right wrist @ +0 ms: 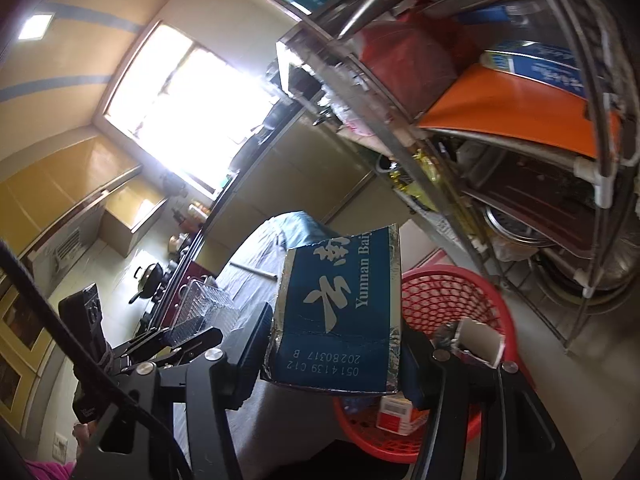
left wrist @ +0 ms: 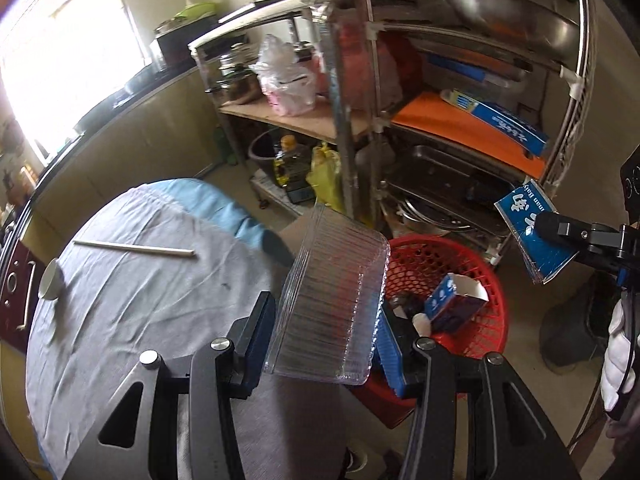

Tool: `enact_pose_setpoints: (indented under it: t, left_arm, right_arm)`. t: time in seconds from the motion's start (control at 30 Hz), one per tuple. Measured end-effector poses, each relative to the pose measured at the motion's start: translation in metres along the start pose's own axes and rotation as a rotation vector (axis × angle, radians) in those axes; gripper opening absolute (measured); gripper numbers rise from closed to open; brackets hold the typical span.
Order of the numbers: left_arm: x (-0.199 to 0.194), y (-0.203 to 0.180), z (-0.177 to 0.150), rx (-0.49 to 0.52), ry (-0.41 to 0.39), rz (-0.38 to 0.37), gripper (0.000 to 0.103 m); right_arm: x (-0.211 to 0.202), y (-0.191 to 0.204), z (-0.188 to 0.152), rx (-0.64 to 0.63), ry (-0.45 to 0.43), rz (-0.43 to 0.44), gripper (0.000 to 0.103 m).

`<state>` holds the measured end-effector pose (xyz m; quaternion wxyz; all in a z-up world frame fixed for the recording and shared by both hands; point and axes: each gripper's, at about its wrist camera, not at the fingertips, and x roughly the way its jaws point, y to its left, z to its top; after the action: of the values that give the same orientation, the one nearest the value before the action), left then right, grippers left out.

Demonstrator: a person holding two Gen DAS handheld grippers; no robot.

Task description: Collect trash

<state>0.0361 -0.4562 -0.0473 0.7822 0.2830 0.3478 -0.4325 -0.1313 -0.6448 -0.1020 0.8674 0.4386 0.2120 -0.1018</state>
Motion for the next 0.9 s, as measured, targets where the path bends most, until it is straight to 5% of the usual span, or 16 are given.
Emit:
enact_pose_setpoints:
  t: [0.6, 0.7, 0.9]
  left_arm:
    - [0.063, -0.026, 0.01, -0.007, 0.08, -0.238, 0.051]
    - [0.074, -0.031, 0.009, -0.011, 0.107, -0.274, 0.058]
    - [0.074, -0.029, 0.003, 0.002, 0.1, -0.256, 0.06]
  right_arm:
    - [0.017, -0.032, -0.007, 0.071, 0.033, -0.08, 0.06]
    - [0.02, -0.031, -0.008, 0.069, 0.035, -0.089, 0.06]
    - [0.016, -0.033, -0.007, 0.076, 0.026, -0.102, 0.06]
